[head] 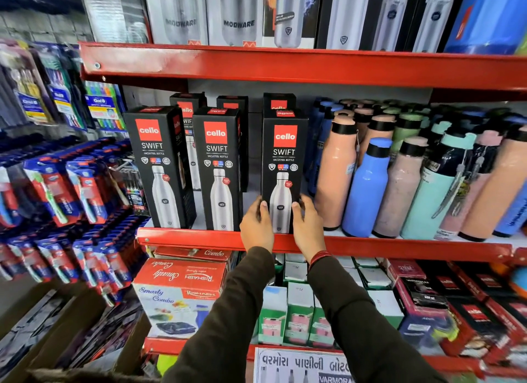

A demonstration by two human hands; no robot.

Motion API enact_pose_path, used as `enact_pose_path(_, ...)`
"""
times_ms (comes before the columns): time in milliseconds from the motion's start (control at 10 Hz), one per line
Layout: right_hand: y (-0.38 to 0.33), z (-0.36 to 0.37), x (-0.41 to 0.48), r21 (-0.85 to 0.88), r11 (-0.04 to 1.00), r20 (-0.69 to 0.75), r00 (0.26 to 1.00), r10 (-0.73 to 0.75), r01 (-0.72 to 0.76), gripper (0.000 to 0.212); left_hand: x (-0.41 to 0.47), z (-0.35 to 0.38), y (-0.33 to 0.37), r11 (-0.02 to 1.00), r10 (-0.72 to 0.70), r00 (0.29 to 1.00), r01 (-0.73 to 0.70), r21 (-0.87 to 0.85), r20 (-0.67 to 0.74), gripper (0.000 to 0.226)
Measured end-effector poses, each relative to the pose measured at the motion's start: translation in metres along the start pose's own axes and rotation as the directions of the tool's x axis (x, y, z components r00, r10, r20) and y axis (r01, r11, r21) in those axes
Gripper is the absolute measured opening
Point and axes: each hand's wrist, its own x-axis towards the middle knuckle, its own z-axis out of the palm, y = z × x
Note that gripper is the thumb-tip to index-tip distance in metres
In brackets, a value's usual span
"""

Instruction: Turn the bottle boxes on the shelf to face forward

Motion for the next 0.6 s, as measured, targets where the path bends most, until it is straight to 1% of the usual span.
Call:
enact_pose_path(400, -0.005, -0.001, -0.002, -0.035, 0.999, 0.042, 0.999, 0.006, -0.004, 0.040, -0.004, -0.005, 0.013, 0.999, -0.005, 0.999, 0.003, 0.038, 0.040, 0.038)
enact_pose_path(500, -0.009, -0.004, -0.007, -0.038, 0.999, 0.073, 0.997, 0.017, -0.014, 0.042, -0.005, -0.009, 0.017, 1.000, -0.016, 0.999, 0.014, 0.027, 0.042, 0.038)
enact_pose_path(600, -0.009, -0.008, -0.007, 0.016, 1.000, 0.090, 0.996, 0.019, -0.021, 0.047, -0.005, -0.006, 0.016, 1.000, -0.015, 1.000, 0.015, -0.002, 0.020, 0.040)
